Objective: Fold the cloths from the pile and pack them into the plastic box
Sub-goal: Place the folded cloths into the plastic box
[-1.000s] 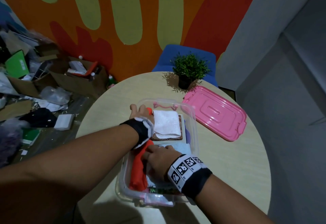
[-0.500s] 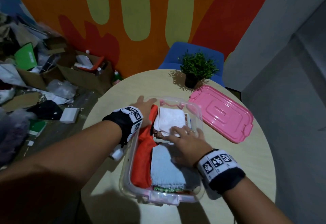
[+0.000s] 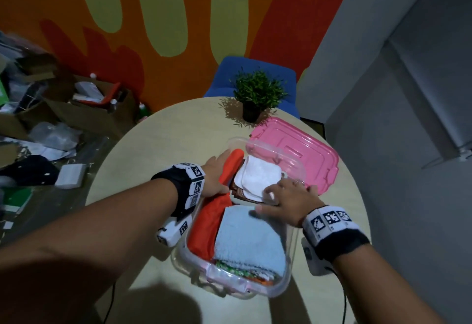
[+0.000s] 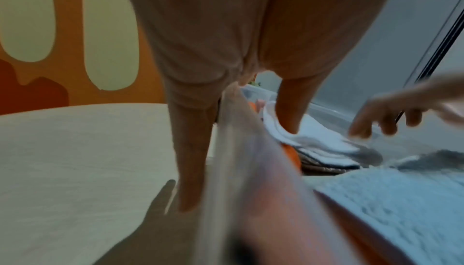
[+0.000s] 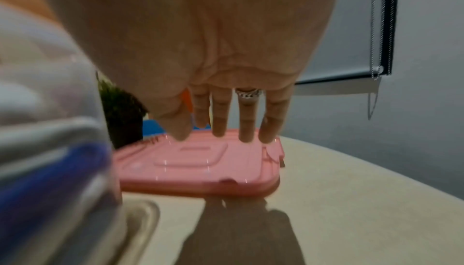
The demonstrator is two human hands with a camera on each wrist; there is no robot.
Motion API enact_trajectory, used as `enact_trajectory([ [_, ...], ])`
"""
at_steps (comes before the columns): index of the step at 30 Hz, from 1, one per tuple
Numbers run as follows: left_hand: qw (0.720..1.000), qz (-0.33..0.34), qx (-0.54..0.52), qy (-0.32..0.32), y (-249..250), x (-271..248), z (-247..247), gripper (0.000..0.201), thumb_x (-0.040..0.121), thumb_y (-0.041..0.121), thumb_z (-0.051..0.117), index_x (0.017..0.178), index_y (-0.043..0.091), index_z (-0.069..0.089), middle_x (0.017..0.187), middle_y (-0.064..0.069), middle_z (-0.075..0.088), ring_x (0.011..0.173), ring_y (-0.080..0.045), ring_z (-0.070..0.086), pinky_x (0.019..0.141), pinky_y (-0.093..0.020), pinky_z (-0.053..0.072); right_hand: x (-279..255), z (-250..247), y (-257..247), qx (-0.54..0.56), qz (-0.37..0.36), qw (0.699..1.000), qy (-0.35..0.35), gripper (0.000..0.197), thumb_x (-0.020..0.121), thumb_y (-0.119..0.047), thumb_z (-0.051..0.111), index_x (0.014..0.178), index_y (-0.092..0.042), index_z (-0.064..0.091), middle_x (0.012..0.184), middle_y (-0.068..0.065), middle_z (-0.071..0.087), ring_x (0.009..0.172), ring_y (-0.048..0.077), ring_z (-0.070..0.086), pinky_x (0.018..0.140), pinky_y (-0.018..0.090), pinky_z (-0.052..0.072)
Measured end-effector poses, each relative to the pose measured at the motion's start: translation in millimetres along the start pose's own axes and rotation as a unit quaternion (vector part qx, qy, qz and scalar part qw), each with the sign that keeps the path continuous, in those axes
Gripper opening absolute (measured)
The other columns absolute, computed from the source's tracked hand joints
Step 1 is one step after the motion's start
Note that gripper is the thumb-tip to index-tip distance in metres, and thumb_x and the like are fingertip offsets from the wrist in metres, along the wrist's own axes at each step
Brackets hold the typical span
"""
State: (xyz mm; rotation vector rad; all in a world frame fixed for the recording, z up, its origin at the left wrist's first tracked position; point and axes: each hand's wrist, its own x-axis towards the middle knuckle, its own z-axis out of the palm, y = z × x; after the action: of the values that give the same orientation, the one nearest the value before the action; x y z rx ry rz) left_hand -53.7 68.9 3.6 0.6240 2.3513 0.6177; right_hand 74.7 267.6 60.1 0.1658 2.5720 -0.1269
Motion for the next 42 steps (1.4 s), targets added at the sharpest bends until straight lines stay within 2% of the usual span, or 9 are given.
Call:
enact_trajectory([
  [4, 0.997, -0.009, 0.074, 0.021, 4, 16, 8, 0.099, 0.09, 0.006, 0.059, 0.157, 0.027, -0.011, 0.11, -0.027, 0.062, 0.093, -0.04, 0.064, 0.078, -0.042, 0.05, 13, -18, 62, 0.225, 0.098, 0.942, 0.23, 0.014, 0.099, -0.032, 0.049, 0.098, -0.02, 0.057, 0.084, -0.002, 0.063, 0.081, 0.023, 0.063, 0.073, 0.033, 0.051],
  [7, 0.996, -0.009, 0.079, 0.04, 3, 25, 7, 0.093, 0.088, 0.001, 0.056, 0.157, 0.021, -0.002, 0.092, -0.025, 0.066, 0.082, -0.039, 0.065, 0.075, -0.046, 0.051, 40, -4, 108, 0.257, 0.209, 0.907, 0.261, 0.018, 0.094, -0.009, 0.052, 0.11, -0.013, 0.059, 0.099, 0.01, 0.067, 0.086, 0.029, 0.063, 0.078, 0.03, 0.049],
  [11, 0.994, -0.016, 0.102, 0.04, 5, 35, 5, 0.093, 0.087, -0.001, 0.055, 0.156, 0.02, -0.003, 0.084, -0.02, 0.067, 0.075, -0.035, 0.066, 0.069, -0.044, 0.051, 78, 26, 115, 0.256, 0.206, 0.935, 0.136, 0.04, 0.095, -0.016, 0.06, 0.134, -0.01, 0.053, 0.13, 0.017, 0.061, 0.113, 0.034, 0.061, 0.097, 0.039, 0.047],
  [15, 0.994, -0.008, 0.1, 0.037, 7, 45, 2, 0.091, 0.087, -0.001, 0.055, 0.155, 0.017, -0.002, 0.063, -0.012, 0.055, 0.056, -0.029, 0.054, 0.057, -0.037, 0.039, 135, 80, 136, 0.198, 0.168, 0.965, 0.04, 0.064, 0.081, -0.073, 0.054, 0.129, -0.03, 0.054, 0.126, 0.01, 0.062, 0.113, 0.036, 0.06, 0.098, 0.051, 0.048],
  [19, 0.994, -0.023, 0.101, 0.013, -1, 54, 0, 0.096, 0.085, 0.006, 0.059, 0.152, 0.028, -0.006, 0.078, -0.016, 0.067, 0.068, -0.031, 0.066, 0.059, -0.035, 0.046, 97, 73, 98, 0.061, 0.19, 0.98, 0.002, 0.066, 0.093, -0.012, 0.057, 0.15, -0.016, 0.024, 0.141, 0.014, 0.04, 0.13, 0.037, 0.044, 0.105, 0.051, 0.042],
  [28, 0.997, -0.011, 0.071, 0.034, 5, 47, 0, 0.089, 0.089, -0.006, 0.052, 0.156, 0.019, -0.001, 0.053, -0.005, 0.041, 0.047, -0.02, 0.039, 0.051, -0.033, 0.031, 64, 76, 99, 0.244, 0.234, 0.927, 0.159, 0.006, 0.099, -0.013, 0.041, 0.096, -0.009, 0.044, 0.101, 0.02, 0.062, 0.075, 0.027, 0.054, 0.071, 0.035, 0.041],
  [33, 1.0, -0.009, 0.027, 0.009, 7, 43, -4, 0.093, 0.088, 0.013, 0.068, 0.156, 0.026, 0.006, 0.09, -0.019, 0.063, 0.072, -0.032, 0.062, 0.068, -0.038, 0.051, 6, 18, 102, 0.254, 0.291, 0.859, 0.336, 0.01, 0.094, -0.016, 0.051, 0.098, -0.013, 0.042, 0.085, 0.015, 0.056, 0.07, 0.032, 0.048, 0.068, 0.038, 0.037],
  [36, 0.992, -0.032, 0.122, 0.022, 13, 33, -8, 0.083, 0.087, 0.037, 0.067, 0.152, 0.037, 0.017, 0.151, -0.021, 0.022, 0.117, -0.043, 0.053, 0.102, -0.045, 0.045, -36, -18, 97, 0.232, 0.279, 0.847, 0.388, 0.019, 0.097, -0.024, 0.047, 0.112, -0.013, 0.044, 0.093, 0.013, 0.059, 0.074, 0.032, 0.048, 0.069, 0.038, 0.037],
  [42, 0.987, 0.049, 0.049, 0.143, 74, 10, -27, 0.054, 0.1, 0.028, 0.052, 0.15, 0.019, 0.035, 0.154, -0.009, 0.036, 0.137, -0.035, 0.036, 0.109, -0.038, 0.033, -94, -76, 63, 0.241, 0.2, 0.796, 0.518, 0.03, 0.096, -0.019, 0.045, 0.123, -0.008, 0.046, 0.112, 0.021, 0.063, 0.097, 0.041, 0.058, 0.073, 0.036, 0.032],
])
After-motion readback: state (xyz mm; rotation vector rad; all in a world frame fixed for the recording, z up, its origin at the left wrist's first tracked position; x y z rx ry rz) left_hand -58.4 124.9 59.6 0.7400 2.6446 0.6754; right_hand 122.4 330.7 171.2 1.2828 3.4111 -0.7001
